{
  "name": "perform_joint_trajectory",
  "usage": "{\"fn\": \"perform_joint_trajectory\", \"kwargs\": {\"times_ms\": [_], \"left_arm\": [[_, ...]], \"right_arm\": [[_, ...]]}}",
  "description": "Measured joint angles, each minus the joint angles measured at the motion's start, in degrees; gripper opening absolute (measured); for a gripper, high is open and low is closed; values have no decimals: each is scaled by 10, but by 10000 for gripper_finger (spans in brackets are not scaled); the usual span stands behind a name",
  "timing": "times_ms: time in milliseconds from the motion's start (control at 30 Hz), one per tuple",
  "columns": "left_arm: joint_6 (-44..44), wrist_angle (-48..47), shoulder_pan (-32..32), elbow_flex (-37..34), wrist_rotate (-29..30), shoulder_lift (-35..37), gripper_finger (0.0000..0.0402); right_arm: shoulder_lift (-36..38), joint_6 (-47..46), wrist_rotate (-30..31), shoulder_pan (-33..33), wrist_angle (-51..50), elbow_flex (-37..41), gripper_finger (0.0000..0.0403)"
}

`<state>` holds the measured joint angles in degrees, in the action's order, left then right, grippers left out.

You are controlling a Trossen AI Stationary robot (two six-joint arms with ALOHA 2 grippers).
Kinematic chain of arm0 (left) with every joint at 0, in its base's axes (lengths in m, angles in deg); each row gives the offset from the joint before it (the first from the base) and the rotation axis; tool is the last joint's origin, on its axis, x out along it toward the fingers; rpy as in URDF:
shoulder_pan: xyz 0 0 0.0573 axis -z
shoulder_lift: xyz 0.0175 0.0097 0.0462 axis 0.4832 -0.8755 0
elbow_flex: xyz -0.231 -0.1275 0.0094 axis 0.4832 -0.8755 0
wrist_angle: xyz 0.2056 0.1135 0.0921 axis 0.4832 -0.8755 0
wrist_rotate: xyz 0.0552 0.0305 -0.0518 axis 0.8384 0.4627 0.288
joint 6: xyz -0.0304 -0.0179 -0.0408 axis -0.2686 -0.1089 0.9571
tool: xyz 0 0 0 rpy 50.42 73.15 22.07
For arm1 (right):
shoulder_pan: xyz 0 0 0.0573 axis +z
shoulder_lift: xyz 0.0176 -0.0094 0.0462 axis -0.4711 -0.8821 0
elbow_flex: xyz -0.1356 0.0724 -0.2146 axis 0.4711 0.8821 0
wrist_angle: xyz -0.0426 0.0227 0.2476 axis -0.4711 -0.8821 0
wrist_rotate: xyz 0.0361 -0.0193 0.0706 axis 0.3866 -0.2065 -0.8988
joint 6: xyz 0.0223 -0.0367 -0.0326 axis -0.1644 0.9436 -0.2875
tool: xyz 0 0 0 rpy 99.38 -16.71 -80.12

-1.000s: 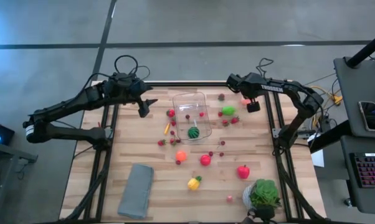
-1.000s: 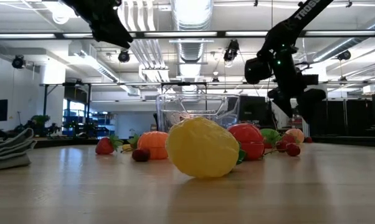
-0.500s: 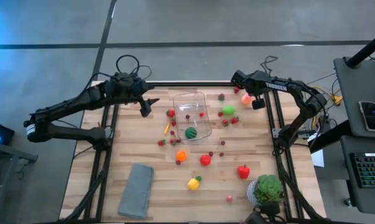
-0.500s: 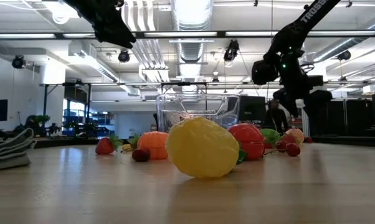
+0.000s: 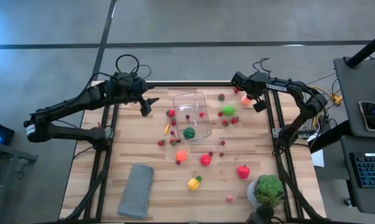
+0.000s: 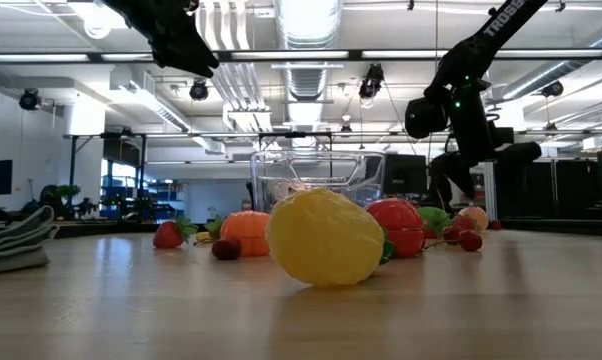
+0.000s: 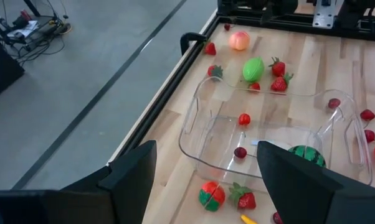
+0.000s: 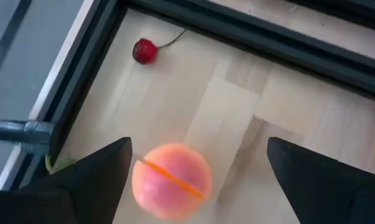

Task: Pick and placing Produce into tupperware
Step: Put the pink peach into the transparent container

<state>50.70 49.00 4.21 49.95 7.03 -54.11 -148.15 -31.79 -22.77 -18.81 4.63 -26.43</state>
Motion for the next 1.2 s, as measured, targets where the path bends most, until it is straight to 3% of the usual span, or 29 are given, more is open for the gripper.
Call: {"fn": "perform_joint_trajectory", "kwargs": {"times_ms": [200,533,700,833,900,1067,1200], "left_arm": [[0,0,0,0,0,0,263],[45,-4,-1,0,1,0,263],[46,-3,-1,0,4,0,263],[46,0,-1,0,15,-2,263],[46,1,-1,0,15,-5,263],[46,11,-1,0,15,-8,263],[46,9,0,0,15,-6,263]], "right_arm": [[0,-19,30,-35,28,7,365],[-1,70,38,-123,145,29,365],[1,118,6,-144,153,26,365],[16,173,-27,-117,142,25,365],[21,119,-25,-97,98,25,365],[21,-167,-44,-47,-8,27,365],[18,-162,-41,-54,3,39,365]]}}
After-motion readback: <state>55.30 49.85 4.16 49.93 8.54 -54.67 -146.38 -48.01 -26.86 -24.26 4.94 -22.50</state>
